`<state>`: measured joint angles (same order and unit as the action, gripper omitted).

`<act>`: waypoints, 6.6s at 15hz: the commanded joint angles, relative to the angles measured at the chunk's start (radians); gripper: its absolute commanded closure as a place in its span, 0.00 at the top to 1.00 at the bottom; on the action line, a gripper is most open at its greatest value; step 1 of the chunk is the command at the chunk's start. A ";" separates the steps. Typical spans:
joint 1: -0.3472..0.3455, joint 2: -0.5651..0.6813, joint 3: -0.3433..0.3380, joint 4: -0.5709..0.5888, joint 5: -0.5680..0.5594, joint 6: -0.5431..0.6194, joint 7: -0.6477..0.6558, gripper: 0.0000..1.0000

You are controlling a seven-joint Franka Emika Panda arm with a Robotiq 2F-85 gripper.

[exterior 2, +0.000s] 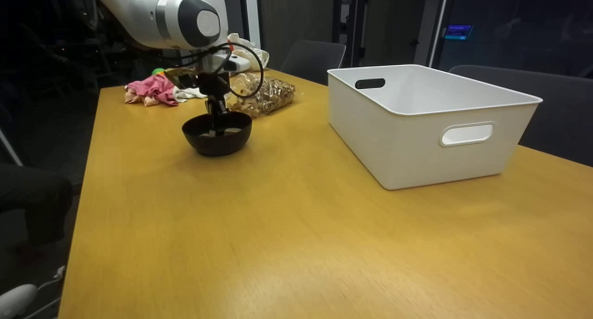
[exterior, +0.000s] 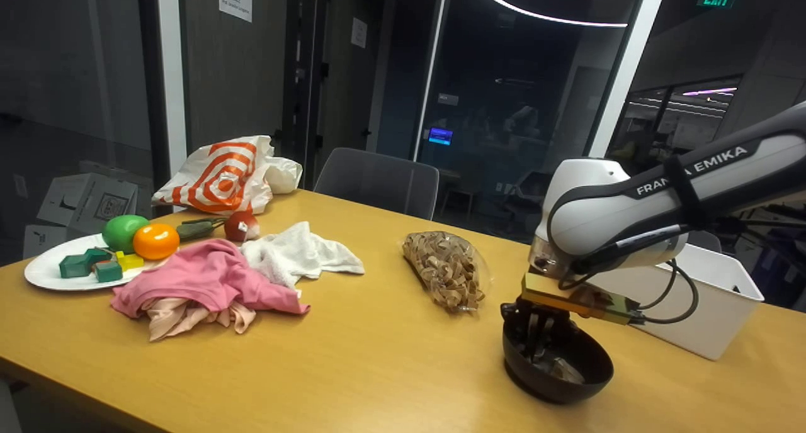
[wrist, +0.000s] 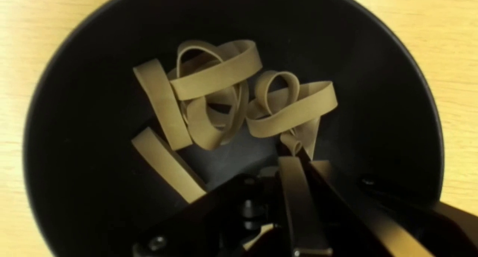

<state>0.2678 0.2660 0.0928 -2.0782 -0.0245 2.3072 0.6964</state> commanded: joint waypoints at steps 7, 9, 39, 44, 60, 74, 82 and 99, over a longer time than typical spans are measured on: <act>0.000 -0.121 -0.003 -0.049 -0.137 -0.019 0.063 0.05; -0.004 -0.137 0.001 -0.053 -0.156 -0.023 0.070 0.06; 0.104 0.148 0.049 0.392 -0.401 -0.045 0.028 0.08; 0.125 0.258 -0.010 0.498 -0.418 -0.062 -0.006 0.08; 0.149 0.307 -0.084 0.547 -0.418 0.083 0.014 0.34; 0.118 0.242 -0.070 0.502 -0.288 -0.011 -0.034 1.00; 0.065 0.144 -0.045 0.457 -0.152 -0.228 -0.080 1.00; -0.007 -0.139 0.005 0.096 0.017 -0.299 -0.001 1.00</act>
<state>0.2853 0.1918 0.0602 -1.9385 -0.0800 2.0263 0.6888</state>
